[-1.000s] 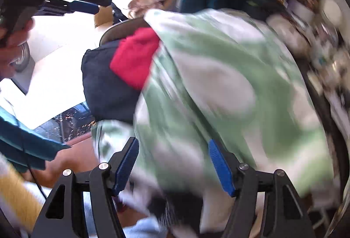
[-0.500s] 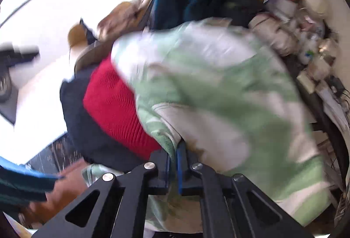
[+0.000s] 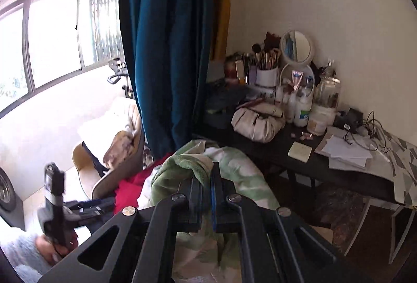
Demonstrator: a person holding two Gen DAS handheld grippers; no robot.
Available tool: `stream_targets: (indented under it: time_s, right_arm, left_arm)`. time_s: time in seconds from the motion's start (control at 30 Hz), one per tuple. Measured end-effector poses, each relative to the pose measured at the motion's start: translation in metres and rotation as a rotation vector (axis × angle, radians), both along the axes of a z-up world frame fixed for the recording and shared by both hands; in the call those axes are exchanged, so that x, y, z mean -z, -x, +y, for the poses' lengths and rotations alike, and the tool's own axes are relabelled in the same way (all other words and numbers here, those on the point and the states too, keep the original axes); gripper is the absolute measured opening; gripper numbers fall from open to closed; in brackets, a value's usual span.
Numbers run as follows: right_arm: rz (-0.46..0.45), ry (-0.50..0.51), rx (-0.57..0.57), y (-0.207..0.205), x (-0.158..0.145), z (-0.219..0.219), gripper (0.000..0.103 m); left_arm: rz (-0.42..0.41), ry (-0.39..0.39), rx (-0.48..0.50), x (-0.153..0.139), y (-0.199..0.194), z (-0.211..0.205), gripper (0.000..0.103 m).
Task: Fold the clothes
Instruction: 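Lift the shirt off the pile with both grippers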
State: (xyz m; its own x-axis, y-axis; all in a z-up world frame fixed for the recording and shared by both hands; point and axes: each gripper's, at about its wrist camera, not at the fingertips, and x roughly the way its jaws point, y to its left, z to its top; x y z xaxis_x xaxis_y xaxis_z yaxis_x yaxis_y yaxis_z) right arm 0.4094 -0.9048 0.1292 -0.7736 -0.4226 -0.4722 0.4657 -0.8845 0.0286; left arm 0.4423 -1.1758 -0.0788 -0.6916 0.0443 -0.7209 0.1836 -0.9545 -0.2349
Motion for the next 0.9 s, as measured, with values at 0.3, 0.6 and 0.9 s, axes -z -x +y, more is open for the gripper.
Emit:
stream_targets:
  time_s: [0.3,0.6,0.9]
  right_arm:
    - [0.107,0.011,-0.037,-0.017,-0.051,0.003,0.004]
    - [0.120,0.027,-0.049,-0.012,-0.070,0.005,0.004]
    - [0.120,0.032,-0.064,-0.010,-0.076,0.005,0.004]
  left_arm:
    - [0.052,0.141,0.070,0.007,0.042,0.043,0.057]
    - [0.205,0.293,0.244,0.007,0.045,0.096,0.057]
    - [0.361,0.401,0.273,0.010,0.059,0.105,0.067]
